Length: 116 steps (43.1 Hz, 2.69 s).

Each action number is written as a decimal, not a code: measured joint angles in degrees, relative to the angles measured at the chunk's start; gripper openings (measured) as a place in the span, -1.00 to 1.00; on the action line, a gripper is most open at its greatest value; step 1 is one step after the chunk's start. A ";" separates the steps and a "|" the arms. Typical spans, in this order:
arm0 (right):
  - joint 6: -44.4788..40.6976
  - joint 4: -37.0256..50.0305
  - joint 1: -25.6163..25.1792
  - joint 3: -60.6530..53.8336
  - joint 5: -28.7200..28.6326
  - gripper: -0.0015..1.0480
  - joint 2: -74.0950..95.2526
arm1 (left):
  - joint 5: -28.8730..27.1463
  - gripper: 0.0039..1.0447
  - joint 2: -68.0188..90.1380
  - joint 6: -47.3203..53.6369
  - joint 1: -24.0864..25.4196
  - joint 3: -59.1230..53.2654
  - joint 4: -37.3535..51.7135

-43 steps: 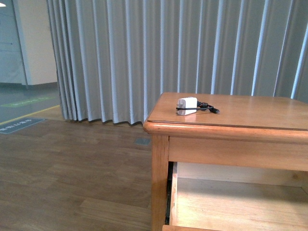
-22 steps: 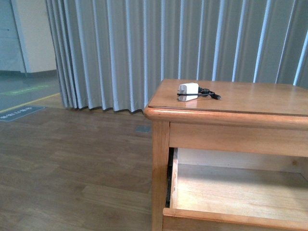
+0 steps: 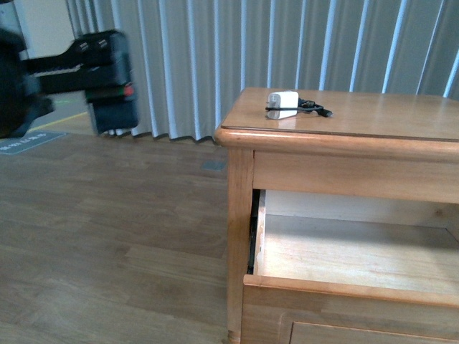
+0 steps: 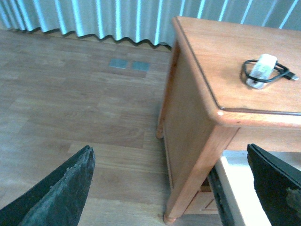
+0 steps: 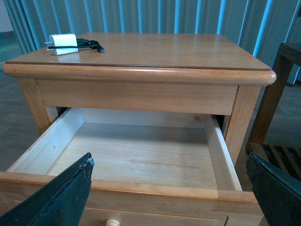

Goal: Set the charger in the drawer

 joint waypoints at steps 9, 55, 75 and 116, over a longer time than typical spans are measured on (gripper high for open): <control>0.00 0.00 0.00 0.00 0.00 0.84 0.00 | 5.40 0.89 14.82 4.39 -3.32 19.65 -5.99; 0.00 0.00 0.00 0.00 0.02 0.84 0.00 | 8.46 -0.02 52.02 5.07 -9.46 67.67 -21.11; 0.00 0.00 0.00 0.00 0.00 0.84 0.00 | 10.93 -0.41 44.09 3.17 -11.04 54.77 -14.19; 0.00 0.00 0.00 0.00 0.02 0.84 0.00 | 14.67 -0.14 34.14 2.12 -19.69 32.65 -6.84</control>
